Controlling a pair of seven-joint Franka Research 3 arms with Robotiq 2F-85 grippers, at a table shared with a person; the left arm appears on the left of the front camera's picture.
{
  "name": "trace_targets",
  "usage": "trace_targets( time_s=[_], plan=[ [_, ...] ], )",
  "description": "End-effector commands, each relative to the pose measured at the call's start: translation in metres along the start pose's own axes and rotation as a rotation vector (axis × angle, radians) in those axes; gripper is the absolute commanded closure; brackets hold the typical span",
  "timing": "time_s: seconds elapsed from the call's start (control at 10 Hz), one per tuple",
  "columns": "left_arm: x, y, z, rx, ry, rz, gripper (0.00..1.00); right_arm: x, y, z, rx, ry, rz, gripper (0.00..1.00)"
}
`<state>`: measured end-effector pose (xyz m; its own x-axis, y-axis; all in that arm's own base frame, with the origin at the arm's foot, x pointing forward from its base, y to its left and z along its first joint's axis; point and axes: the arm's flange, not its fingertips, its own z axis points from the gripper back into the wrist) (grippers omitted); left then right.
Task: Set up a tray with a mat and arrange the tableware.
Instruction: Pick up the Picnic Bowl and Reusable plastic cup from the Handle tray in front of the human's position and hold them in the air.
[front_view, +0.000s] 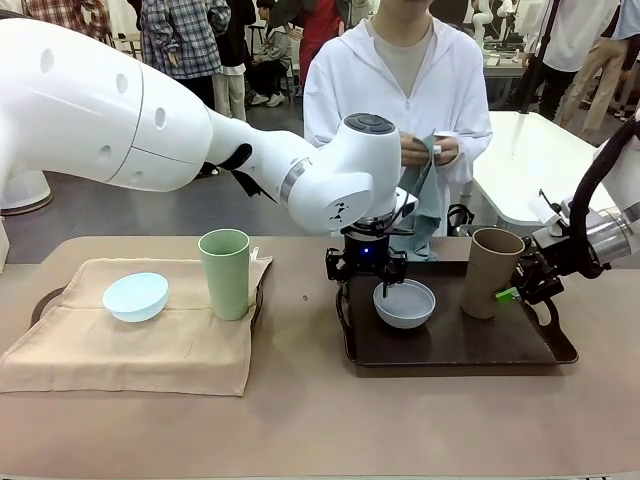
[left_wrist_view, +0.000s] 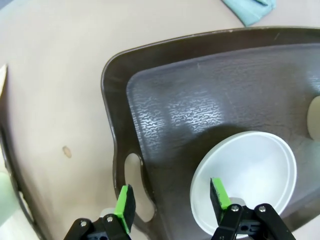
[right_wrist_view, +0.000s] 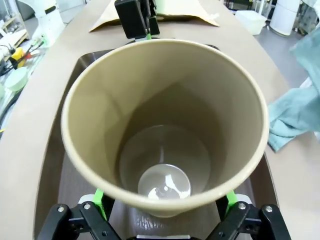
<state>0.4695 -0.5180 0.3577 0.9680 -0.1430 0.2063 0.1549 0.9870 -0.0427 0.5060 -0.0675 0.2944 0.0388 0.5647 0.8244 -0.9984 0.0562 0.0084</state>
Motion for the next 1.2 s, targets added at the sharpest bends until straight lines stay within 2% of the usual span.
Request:
trace_targets(
  time_s=[0.0, 0.3, 0.4, 0.5, 0.6, 0.7, 0.9, 1.0, 1.1],
  plan=[
    [0.0039, -0.0025, -0.0044, -0.003, -0.025, 0.029, 0.21, -0.0024, 0.0032, -0.0164, -0.028, -0.011, 0.019, 0.0],
    [0.0094, -0.0016, -0.007, -0.015, -0.029, 0.053, 0.21, -0.0011, 0.0036, -0.0247, -0.002, -0.019, 0.023, 0.0],
    [0.0094, -0.0028, -0.0071, -0.047, -0.028, 0.06, 0.56, -0.0015, 0.004, -0.023, 0.021, -0.026, 0.047, 0.1],
    [0.0094, -0.0026, -0.0069, -0.053, -0.01, 0.059, 0.81, -0.001, 0.004, -0.0235, 0.037, -0.024, 0.043, 0.59],
    [0.0085, -0.0038, -0.0076, -0.062, 0.001, 0.059, 1.0, -0.0014, 0.0038, -0.0227, 0.041, -0.022, 0.042, 0.69],
    [0.0086, -0.0033, -0.0069, -0.066, 0.014, 0.063, 1.0, -0.0015, 0.0034, -0.023, 0.043, -0.023, 0.041, 1.0],
    [0.0089, -0.0043, -0.0073, -0.062, 0.025, 0.077, 1.0, -0.0029, 0.0031, -0.0206, 0.046, -0.025, 0.039, 1.0],
    [0.0089, -0.0042, -0.0071, -0.056, 0.027, 0.081, 1.0, -0.003, 0.0032, -0.0202, 0.045, -0.026, 0.036, 0.78],
    [0.0094, -0.0047, -0.007, -0.053, 0.029, 0.085, 1.0, -0.0035, 0.0027, -0.0191, 0.044, -0.026, 0.033, 0.78]
  ],
)
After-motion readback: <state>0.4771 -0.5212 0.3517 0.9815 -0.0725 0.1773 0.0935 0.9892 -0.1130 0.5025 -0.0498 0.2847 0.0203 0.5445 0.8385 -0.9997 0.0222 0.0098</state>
